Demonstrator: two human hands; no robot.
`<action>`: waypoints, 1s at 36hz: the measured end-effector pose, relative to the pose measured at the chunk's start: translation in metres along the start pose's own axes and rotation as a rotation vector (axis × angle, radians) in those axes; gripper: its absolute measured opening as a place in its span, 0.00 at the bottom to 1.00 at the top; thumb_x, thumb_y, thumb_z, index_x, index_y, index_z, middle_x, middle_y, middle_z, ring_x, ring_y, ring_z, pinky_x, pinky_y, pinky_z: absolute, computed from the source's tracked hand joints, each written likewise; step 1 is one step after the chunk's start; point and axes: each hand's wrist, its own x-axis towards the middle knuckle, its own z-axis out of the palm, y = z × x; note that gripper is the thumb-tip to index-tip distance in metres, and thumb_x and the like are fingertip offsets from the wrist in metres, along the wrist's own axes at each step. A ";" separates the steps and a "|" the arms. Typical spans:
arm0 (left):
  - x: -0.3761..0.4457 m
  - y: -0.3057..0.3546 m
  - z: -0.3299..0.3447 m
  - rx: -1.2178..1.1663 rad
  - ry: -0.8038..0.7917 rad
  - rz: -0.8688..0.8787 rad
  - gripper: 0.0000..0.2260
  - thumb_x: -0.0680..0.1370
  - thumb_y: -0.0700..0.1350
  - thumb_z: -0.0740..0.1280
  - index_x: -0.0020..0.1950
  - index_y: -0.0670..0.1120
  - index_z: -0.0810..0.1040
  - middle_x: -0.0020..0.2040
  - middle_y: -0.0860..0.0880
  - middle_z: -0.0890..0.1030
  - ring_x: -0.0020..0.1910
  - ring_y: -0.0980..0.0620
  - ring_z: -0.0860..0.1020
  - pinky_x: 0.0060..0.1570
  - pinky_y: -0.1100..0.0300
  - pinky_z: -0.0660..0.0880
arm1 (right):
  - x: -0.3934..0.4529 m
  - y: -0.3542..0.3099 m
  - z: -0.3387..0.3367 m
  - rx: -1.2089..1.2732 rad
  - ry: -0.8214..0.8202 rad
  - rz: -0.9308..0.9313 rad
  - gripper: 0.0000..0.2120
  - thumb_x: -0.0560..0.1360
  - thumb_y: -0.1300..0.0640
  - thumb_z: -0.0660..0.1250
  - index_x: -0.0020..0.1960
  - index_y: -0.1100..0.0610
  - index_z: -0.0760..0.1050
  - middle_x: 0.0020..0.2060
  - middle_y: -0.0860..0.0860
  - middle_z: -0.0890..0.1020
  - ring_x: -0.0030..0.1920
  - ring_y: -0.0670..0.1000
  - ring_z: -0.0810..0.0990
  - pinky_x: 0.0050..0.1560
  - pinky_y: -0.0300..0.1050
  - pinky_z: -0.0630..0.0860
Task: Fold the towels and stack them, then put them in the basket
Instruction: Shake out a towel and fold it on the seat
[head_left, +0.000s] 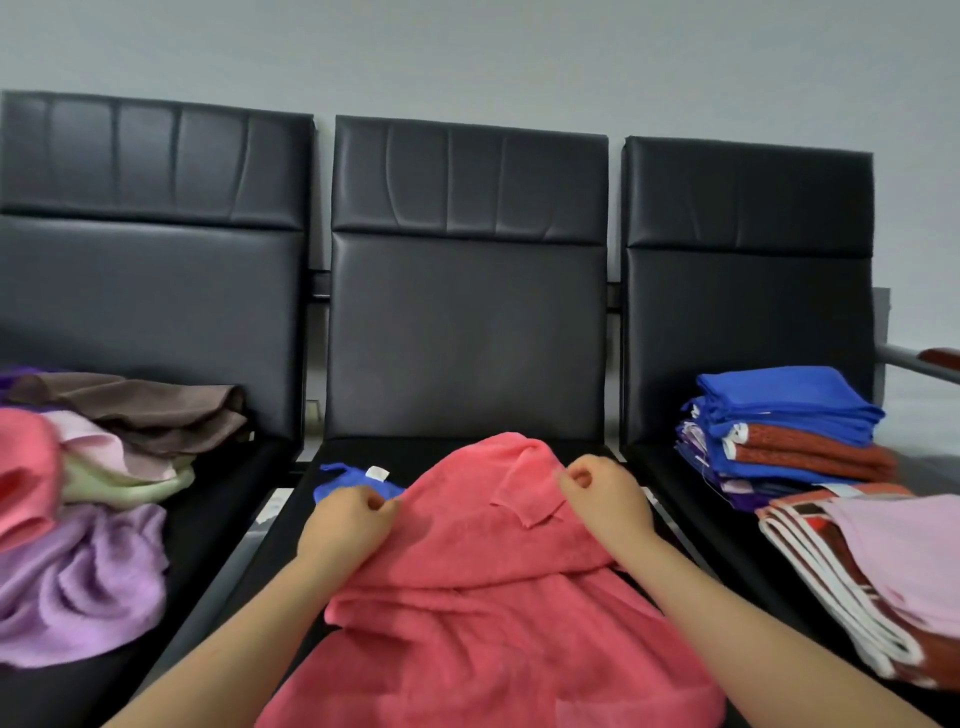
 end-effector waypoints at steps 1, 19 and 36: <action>0.001 0.002 0.002 -0.026 -0.017 -0.006 0.16 0.78 0.55 0.63 0.39 0.44 0.75 0.37 0.49 0.78 0.37 0.52 0.74 0.38 0.58 0.69 | 0.000 -0.006 0.007 -0.035 -0.078 0.036 0.18 0.73 0.39 0.67 0.50 0.52 0.80 0.51 0.51 0.81 0.55 0.54 0.79 0.51 0.46 0.75; 0.008 0.003 -0.010 -0.720 0.251 -0.065 0.07 0.80 0.43 0.64 0.44 0.46 0.79 0.36 0.53 0.77 0.43 0.52 0.73 0.46 0.59 0.66 | 0.022 0.006 0.010 0.615 0.016 0.128 0.15 0.78 0.61 0.64 0.32 0.57 0.74 0.26 0.49 0.73 0.27 0.45 0.67 0.27 0.39 0.63; 0.008 -0.001 -0.011 -0.344 -0.087 -0.081 0.15 0.79 0.47 0.63 0.36 0.41 0.78 0.27 0.47 0.76 0.28 0.49 0.74 0.33 0.59 0.71 | 0.012 0.024 0.010 0.966 0.009 0.563 0.03 0.76 0.63 0.69 0.46 0.64 0.79 0.38 0.56 0.79 0.41 0.54 0.77 0.44 0.47 0.74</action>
